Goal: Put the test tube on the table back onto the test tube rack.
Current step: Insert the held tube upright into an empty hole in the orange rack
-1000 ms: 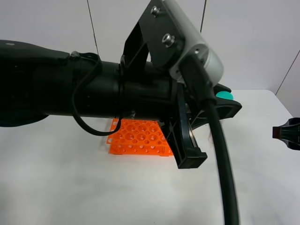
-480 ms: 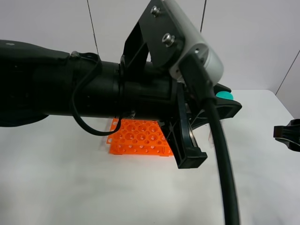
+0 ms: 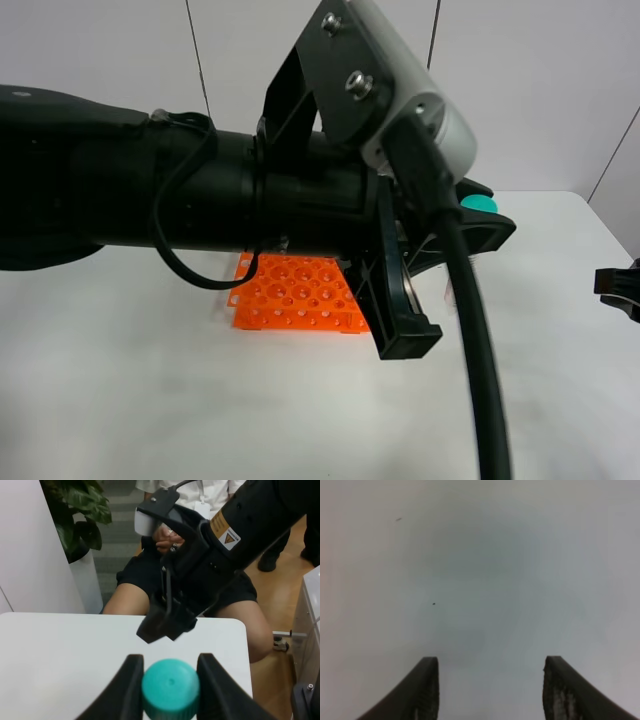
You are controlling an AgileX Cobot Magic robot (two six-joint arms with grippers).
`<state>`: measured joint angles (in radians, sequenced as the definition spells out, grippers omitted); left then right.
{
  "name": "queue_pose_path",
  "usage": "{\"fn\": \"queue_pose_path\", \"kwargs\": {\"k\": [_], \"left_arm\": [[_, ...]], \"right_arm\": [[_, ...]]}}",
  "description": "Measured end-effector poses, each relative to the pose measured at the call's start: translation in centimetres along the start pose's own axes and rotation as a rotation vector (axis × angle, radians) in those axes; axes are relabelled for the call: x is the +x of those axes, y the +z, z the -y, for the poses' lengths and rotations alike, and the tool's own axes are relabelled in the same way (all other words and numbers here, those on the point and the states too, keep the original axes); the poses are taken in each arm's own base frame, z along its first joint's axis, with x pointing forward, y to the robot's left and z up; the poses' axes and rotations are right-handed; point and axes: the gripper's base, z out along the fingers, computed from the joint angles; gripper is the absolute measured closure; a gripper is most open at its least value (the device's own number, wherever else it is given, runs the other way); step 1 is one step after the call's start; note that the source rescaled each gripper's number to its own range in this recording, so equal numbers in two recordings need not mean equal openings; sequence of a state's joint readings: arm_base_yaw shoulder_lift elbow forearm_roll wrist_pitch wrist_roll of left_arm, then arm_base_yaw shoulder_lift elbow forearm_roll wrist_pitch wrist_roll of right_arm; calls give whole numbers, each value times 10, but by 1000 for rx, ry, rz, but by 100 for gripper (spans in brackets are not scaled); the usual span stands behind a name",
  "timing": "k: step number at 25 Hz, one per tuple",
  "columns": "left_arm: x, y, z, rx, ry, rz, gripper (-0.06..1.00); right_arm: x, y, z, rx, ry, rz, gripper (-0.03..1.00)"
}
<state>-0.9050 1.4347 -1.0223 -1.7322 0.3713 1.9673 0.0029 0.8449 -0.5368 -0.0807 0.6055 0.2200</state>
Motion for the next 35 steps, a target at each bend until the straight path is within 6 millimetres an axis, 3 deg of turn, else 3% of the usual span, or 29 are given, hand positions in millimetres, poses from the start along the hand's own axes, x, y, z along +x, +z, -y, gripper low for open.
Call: {"fn": "queue_pose_path", "kwargs": {"k": [9,24,30,35], "left_arm": [[0,0,0,0,-1,0,94],[0,0,0,0,-1,0,94],[3,0,1,2,-4,-7,94],[9,0,2,6,-11,-25,94]], "right_arm": [[2,-12,-4,-37,-61,-155,38],[32,-24,1,10,-77,-519,38],[35,-34,2,0,-72,-488,38],[40,-54,3,-15,-71,-369,38]]}}
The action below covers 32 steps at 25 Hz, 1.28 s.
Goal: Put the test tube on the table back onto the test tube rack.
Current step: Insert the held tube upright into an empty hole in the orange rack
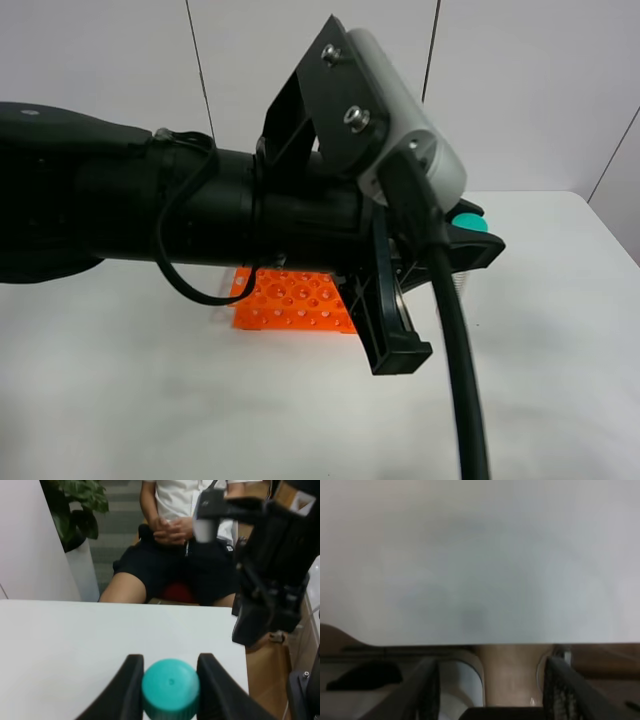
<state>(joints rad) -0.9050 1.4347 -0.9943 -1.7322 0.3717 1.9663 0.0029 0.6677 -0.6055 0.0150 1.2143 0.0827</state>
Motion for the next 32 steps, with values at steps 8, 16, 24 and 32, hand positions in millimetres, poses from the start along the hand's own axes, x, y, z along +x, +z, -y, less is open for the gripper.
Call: {"fn": "queue_pose_path", "kwargs": {"k": [8,16,24,32], "left_arm": [[0,0,0,0,0,0,94],[-1,0,2,17,0,7,94],[-1,0,2,20,0,8,94],[-1,0,2,20,1,8,94]], "right_arm": [[35,-16,4,-7,-7,242,38],[50,-28,7,-6,-12,424,38],[60,-30,9,-6,-20,601,38],[80,-40,11,-11,-27,751,38]]}}
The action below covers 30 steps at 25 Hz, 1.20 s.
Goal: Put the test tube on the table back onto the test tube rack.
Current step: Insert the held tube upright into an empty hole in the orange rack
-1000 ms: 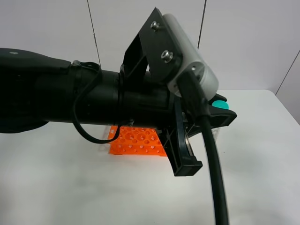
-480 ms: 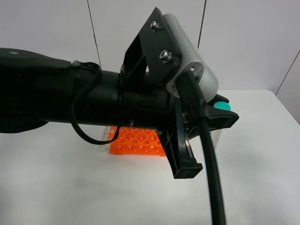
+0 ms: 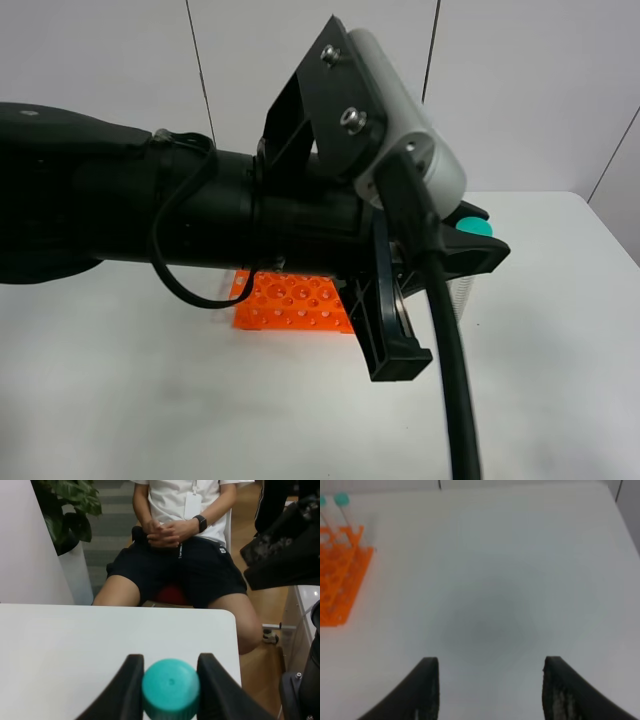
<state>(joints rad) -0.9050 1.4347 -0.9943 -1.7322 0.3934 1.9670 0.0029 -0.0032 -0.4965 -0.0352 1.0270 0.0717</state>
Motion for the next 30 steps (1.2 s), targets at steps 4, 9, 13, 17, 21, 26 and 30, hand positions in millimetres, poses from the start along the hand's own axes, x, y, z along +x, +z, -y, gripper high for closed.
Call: {"fn": "queue_pose_path", "kwargs": {"k": [4,9,13,17,21,26,30], "left_arm": [[0,0,0,1,4,0,94],[0,0,0,1,9,0,94],[0,0,0,2,9,1,94],[0,0,0,2,9,1,94],[0,0,0,3,9,1,94],[0,0,0,-4,9,-2,94],[1,0,-3,-28,10,-13,94]], "right_arm": [[0,0,1,6,-3,3,38],[0,0,1,6,-4,3,38],[0,0,1,6,-4,3,38],[0,0,1,6,-4,3,38],[0,0,1,6,-4,3,38],[0,0,1,6,-4,3,38],[0,0,1,6,-4,3,38]]}}
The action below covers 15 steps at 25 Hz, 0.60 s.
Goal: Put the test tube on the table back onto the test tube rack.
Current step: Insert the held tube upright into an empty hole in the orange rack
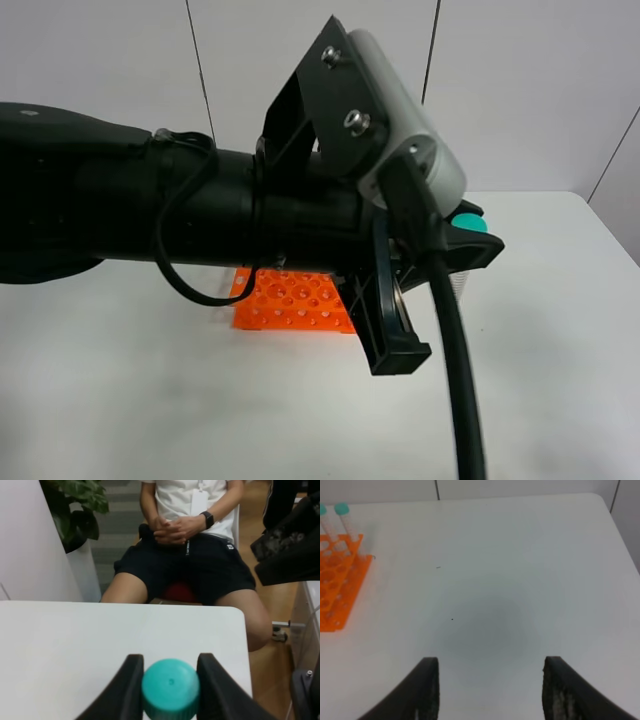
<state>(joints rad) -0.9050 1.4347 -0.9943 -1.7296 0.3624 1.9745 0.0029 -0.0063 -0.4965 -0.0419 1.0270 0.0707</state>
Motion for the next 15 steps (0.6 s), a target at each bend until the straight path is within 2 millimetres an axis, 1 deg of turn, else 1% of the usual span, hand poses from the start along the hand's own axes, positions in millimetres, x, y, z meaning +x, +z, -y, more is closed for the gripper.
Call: {"fn": "queue_pose_path", "kwargs": {"k": [4,7,13,15], "left_arm": [[-4,1,1,-14,13,-36,94],[-7,1,-4,-58,5,-73,94],[-2,-1,-14,-177,-29,-139,94],[-2,-2,-18,-222,-73,-136,94]], "right_arm": [[0,0,0,0,0,0,38],[0,0,0,0,0,0,38],[0,0,0,0,0,0,38],[0,0,0,0,0,0,38]]}}
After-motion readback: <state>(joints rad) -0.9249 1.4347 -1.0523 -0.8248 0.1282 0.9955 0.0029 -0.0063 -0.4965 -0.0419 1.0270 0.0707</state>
